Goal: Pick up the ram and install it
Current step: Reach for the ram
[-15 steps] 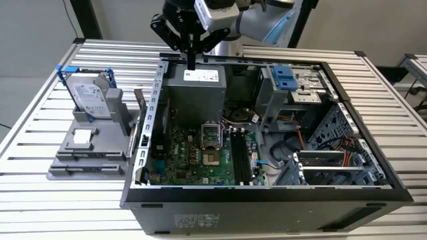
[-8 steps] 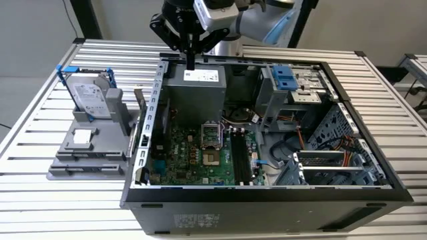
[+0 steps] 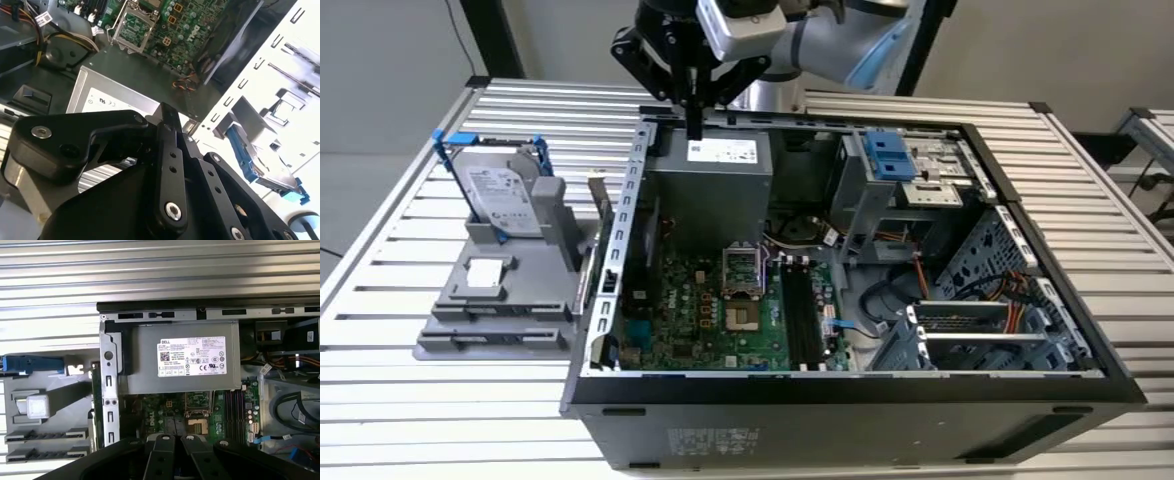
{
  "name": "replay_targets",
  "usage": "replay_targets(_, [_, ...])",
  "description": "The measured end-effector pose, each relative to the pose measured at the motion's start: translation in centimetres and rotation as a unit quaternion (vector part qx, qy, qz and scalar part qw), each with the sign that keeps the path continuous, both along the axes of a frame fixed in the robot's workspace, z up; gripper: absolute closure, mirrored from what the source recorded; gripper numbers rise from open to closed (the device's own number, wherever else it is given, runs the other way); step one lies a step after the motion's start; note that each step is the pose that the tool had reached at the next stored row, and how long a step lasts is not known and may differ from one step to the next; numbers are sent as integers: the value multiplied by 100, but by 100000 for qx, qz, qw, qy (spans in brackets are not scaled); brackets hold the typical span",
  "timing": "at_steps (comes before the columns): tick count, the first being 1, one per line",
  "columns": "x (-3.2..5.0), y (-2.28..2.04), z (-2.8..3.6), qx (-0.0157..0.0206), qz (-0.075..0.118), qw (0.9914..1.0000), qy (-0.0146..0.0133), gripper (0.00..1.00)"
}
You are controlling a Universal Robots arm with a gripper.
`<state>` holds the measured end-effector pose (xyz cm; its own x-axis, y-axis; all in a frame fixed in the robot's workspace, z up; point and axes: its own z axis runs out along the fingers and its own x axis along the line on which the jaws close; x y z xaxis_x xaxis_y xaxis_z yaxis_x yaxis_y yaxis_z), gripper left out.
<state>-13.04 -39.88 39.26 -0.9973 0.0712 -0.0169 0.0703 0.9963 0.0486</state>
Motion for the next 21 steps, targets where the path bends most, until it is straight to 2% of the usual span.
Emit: replay_targets(21, [-348,0,0,0,-3,100000,-1,100])
